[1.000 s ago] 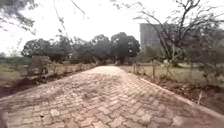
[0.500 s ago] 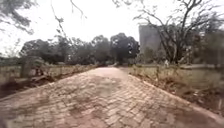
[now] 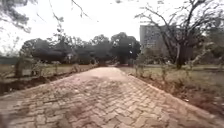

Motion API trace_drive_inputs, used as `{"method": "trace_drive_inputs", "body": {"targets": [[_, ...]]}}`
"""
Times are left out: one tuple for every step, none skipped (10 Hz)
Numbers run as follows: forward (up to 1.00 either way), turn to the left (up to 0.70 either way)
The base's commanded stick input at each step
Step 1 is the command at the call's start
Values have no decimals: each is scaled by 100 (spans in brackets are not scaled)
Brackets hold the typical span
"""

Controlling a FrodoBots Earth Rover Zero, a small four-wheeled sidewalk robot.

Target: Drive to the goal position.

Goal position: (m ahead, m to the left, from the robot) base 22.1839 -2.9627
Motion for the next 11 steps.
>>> {"method": "trace_drive_inputs", "body": {"targets": [[85, 0], [85, 0], [85, 0], [85, 0], [85, 0], [85, 0], [85, 0], [85, 0], [85, 0], [85, 0], [85, 0]]}}
